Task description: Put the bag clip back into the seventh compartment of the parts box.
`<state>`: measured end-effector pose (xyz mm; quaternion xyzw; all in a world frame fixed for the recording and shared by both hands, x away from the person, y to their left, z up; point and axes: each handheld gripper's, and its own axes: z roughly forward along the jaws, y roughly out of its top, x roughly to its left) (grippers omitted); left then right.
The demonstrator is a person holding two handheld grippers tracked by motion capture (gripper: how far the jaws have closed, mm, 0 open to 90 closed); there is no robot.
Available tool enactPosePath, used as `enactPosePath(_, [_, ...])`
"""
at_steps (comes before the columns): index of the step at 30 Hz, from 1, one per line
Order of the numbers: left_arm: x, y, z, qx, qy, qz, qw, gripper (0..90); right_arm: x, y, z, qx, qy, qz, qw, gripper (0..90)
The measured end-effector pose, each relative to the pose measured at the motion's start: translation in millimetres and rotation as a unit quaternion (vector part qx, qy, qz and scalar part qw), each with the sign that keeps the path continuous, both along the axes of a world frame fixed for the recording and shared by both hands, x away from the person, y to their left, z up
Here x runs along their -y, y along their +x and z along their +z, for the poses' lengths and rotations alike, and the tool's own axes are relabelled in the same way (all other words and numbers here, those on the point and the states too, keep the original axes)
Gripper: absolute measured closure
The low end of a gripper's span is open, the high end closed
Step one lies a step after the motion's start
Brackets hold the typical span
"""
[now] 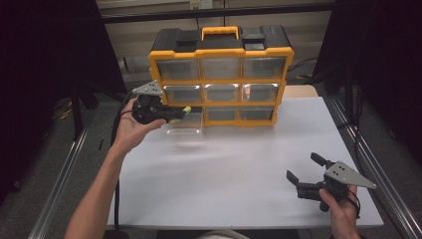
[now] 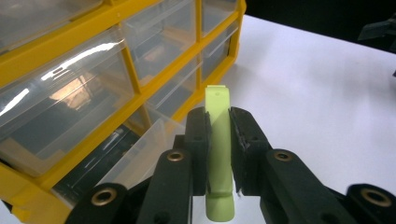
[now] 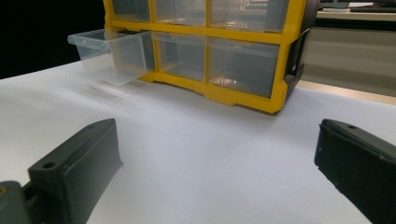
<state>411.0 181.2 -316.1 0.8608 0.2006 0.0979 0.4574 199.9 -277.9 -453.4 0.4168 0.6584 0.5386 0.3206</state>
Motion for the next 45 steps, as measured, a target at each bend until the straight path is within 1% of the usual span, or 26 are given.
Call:
enactPosePath(3, [0.4, 5.4, 0.7, 0.004, 0.011, -0.002, 0.9999, 78.5, -0.1, 0.1, 0.0, 0.000, 0.000, 0.000, 1.0000, 0.0])
enactPosePath(6, [1.0, 10.1, 1.3, -0.001, 0.017, 0.006, 0.9998, 78.5, 0.1, 0.0, 0.0, -0.001, 0.000, 0.001, 1.0000, 0.0])
enactPosePath(7, [0.9, 12.2, 1.8, 0.002, 0.026, 0.006, 0.9996, 78.5, 0.0, 0.0, 0.0, -0.001, 0.000, 0.001, 1.0000, 0.0])
enactPosePath(10, [2.9, 17.3, 1.1, -0.003, 0.032, 0.008, 0.9995, 78.5, 0.1, 0.2, -0.1, -0.001, 0.000, 0.002, 1.0000, 0.0])
enactPosePath(11, [2.7, 18.7, 2.0, -0.004, 0.043, 0.004, 0.9991, 78.5, 0.2, 0.4, -0.2, -0.001, 0.000, 0.002, 1.0000, 0.0])
enactPosePath(12, [3.6, 20.3, 1.2, -0.001, 0.046, 0.005, 0.9989, 78.4, 0.3, 0.4, -0.2, -0.002, 0.000, 0.002, 1.0000, 0.0])
enactPosePath(18, [6.2, 27.4, -1.1, -0.017, 0.068, 0.005, 0.9975, 78.5, 0.2, 0.4, -0.2, -0.001, -0.001, 0.002, 1.0000, 0.0])
enactPosePath(19, [6.4, 29.0, -2.0, -0.015, 0.068, 0.007, 0.9975, 78.5, 0.2, 0.4, -0.2, -0.001, -0.001, 0.003, 1.0000, 0.0])
enactPosePath(23, [7.0, 33.3, -4.9, -0.023, 0.072, 0.011, 0.9971, 78.5, 0.3, 0.3, -0.2, -0.002, 0.000, 0.002, 1.0000, 0.0])
enactPosePath(24, [7.1, 34.8, -5.5, -0.026, 0.078, 0.010, 0.9966, 78.5, 0.2, 0.4, -0.2, -0.002, -0.001, 0.002, 1.0000, 0.0])
enactPosePath(25, [8.1, 36.2, -7.9, -0.027, 0.077, 0.015, 0.9966, 78.5, 0.1, 0.4, -0.3, -0.001, -0.001, 0.002, 1.0000, 0.0])
enactPosePath(26, [8.5, 38.6, -9.6, -0.028, 0.088, 0.017, 0.9956, 78.5, 0.1, 0.4, -0.3, -0.002, 0.000, 0.002, 1.0000, 0.0])
enactPosePath(28, [9.2, 43.5, -12.9, -0.038, 0.099, 0.020, 0.9942, 78.5, 0.2, 0.7, -0.4, -0.004, -0.001, 0.002, 1.0000, 0.0])
enactPosePath(30, [9.7, 46.7, -15.9, -0.036, 0.095, 0.027, 0.9945, 78.5, 0.2, 0.7, -0.6, -0.005, -0.001, 0.002, 1.0000, 0.0])
enactPosePath(32, [10.0, 48.5, -17.3, -0.046, 0.088, 0.022, 0.9948, 78.5, 0.4, 0.7, -0.6, -0.005, -0.001, 0.003, 1.0000, 0.0])
enactPosePath(35, [13.1, 49.7, -20.3, -0.046, 0.109, 0.013, 0.9929, 78.5, 0.6, 0.8, -0.8, -0.006, 0.001, 0.001, 1.0000, 0.0])
enactPosePath(36, [12.7, 51.3, -20.1, -0.041, 0.130, -0.003, 0.9907, 78.5, 0.6, 0.8, -0.7, -0.006, 0.001, 0.001, 1.0000, 0.0])
enactPosePath(37, [15.8, 49.4, -23.1, -0.046, 0.113, 0.013, 0.9924, 78.4, 0.7, 0.8, -0.6, -0.005, 0.000, 0.003, 1.0000, 0.0])
enactPosePath(38, [15.2, 51.1, -23.1, -0.043, 0.128, -0.001, 0.9908, 78.5, 0.7, 1.0, -0.7, -0.005, -0.001, 0.003, 1.0000, 0.0])
enactPosePath(39, [17.6, 49.8, -25.9, -0.049, 0.114, 0.010, 0.9922, 78.4, 0.5, 0.8, -0.6, -0.005, -0.001, 0.003, 1.0000, 0.0])
enactPosePath(40, [18.2, 50.1, -27.0, -0.051, 0.118, 0.009, 0.9917, 78.4, 0.4, 0.9, -0.7, -0.005, -0.001, 0.004, 1.0000, 0.0])
enactPosePath(41, [17.3, 51.6, -26.9, -0.047, 0.138, -0.001, 0.9893, 78.4, 0.2, 1.0, -0.8, -0.005, 0.000, 0.004, 1.0000, 0.0])
enactPosePath(42, [17.8, 51.6, -28.4, -0.045, 0.134, 0.002, 0.9900, 78.4, 0.3, 1.1, -1.0, -0.005, 0.001, 0.003, 1.0000, 0.0])
enactPosePath(43, [19.0, 50.8, -30.0, -0.059, 0.120, 0.009, 0.9909, 78.4, 0.5, 1.1, -1.0, -0.004, 0.001, 0.002, 1.0000, 0.0])
enactPosePath(44, [18.7, 51.5, -30.4, -0.053, 0.129, 0.005, 0.9903, 78.4, 0.6, 0.7, -1.0, -0.006, 0.003, 0.001, 1.0000, 0.0])
enactPosePath(45, [19.3, 51.6, -31.7, -0.055, 0.127, 0.007, 0.9904, 78.4, 0.9, 0.7, -1.0, -0.006, 0.003, 0.001, 1.0000, 0.0])
